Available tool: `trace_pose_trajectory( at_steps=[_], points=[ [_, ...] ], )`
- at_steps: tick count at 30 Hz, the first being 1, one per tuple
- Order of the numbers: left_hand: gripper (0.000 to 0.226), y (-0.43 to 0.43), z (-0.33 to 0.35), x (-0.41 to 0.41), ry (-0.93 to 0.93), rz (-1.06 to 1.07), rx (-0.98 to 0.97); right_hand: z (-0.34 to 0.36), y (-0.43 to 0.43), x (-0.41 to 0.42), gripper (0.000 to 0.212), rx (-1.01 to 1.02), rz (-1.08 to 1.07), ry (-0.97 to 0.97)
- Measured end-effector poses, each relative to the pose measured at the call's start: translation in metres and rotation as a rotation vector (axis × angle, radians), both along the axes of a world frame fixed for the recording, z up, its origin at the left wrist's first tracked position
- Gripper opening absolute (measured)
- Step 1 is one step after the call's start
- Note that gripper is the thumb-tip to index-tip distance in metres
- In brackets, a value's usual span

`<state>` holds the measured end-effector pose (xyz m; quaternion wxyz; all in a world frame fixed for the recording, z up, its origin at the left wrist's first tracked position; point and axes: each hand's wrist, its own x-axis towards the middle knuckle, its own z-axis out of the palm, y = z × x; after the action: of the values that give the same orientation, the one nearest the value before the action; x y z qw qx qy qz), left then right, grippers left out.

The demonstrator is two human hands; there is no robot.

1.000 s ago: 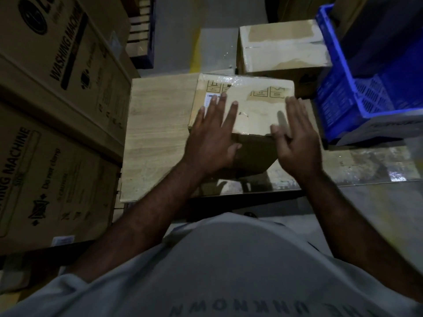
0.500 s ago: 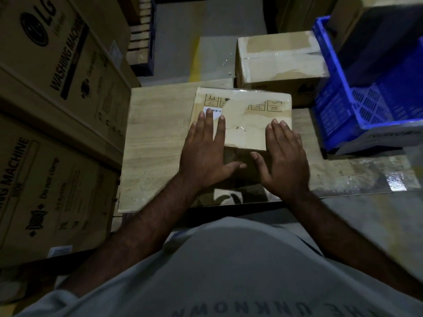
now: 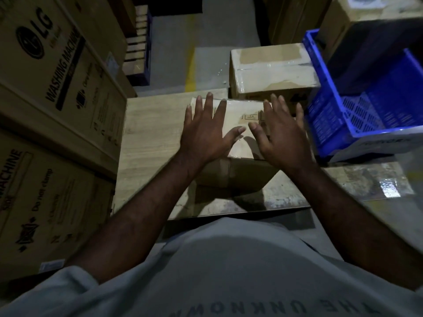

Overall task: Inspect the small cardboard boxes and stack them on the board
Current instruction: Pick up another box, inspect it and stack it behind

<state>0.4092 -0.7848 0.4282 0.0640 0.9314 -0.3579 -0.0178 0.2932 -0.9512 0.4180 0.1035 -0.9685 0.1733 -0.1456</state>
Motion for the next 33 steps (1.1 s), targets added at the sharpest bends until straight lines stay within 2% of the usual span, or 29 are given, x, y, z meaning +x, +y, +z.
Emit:
trace_pose_trajectory(
  at_steps=[5, 11, 15, 22, 24, 26, 28, 31, 33],
  points=[
    [0.088, -0.007, -0.012, 0.015, 0.027, 0.041, 0.01, -0.01, -0.003, 0.013, 0.082, -0.014, -0.011, 0.183],
    [0.087, -0.008, -0.017, 0.016, -0.005, 0.055, -0.004, -0.008, -0.002, 0.014, 0.08, 0.064, -0.009, 0.182],
    [0.085, -0.009, -0.015, 0.013, 0.047, 0.1, -0.042, -0.006, 0.0, 0.012, 0.078, 0.111, -0.021, 0.171],
    [0.096, 0.01, -0.003, 0.022, 0.29, 0.37, -0.31, 0.003, 0.013, -0.016, 0.079, 0.314, -0.198, 0.085],
    [0.096, 0.018, -0.005, 0.032, 0.417, 0.446, -0.387, 0.001, 0.011, -0.022, 0.073, 0.469, -0.243, 0.038],
    [0.088, 0.026, -0.007, 0.037, 0.577, 0.498, -0.461, 0.001, 0.008, -0.022, 0.063, 0.687, -0.307, 0.025],
    [0.068, 0.032, -0.008, 0.037, 0.656, 0.486, -0.535, 0.0, 0.007, -0.019, 0.057, 0.831, -0.321, -0.007],
    [0.039, 0.041, -0.008, 0.032, 0.643, 0.465, -0.639, 0.002, 0.01, -0.016, 0.057, 0.827, -0.291, -0.022],
    [0.029, 0.049, -0.004, 0.029, 0.639, 0.509, -0.755, 0.002, 0.013, -0.015, 0.061, 0.792, -0.245, -0.014]
  ],
)
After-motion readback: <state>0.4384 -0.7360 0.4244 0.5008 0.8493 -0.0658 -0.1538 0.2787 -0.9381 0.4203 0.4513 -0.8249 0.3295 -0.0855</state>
